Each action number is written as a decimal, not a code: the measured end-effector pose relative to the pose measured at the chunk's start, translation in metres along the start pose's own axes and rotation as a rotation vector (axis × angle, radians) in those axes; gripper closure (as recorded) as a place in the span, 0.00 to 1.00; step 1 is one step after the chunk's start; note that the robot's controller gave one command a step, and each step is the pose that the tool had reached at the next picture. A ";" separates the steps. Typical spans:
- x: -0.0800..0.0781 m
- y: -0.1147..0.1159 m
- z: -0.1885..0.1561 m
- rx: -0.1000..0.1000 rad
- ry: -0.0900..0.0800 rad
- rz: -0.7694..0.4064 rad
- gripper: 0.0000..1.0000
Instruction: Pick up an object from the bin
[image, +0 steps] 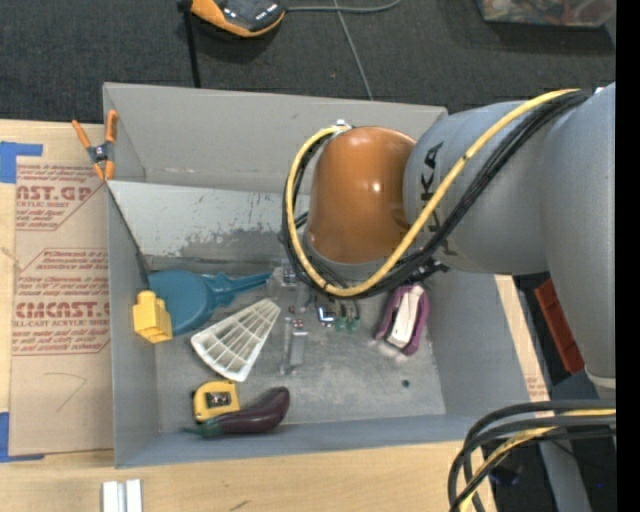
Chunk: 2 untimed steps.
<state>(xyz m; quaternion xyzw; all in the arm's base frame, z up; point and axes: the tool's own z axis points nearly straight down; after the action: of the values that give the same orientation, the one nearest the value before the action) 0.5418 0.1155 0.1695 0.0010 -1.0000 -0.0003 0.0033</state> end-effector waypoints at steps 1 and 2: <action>-0.002 -0.001 -0.005 -0.001 -0.008 0.002 0.00; -0.010 0.005 0.022 -0.001 -0.014 -0.106 0.00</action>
Offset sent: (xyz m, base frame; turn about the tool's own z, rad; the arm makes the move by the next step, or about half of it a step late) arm 0.0229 0.0171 -0.0995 -0.3536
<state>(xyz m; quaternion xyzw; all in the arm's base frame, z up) 0.5518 0.1205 0.1472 0.0538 -0.9985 -0.0008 -0.0036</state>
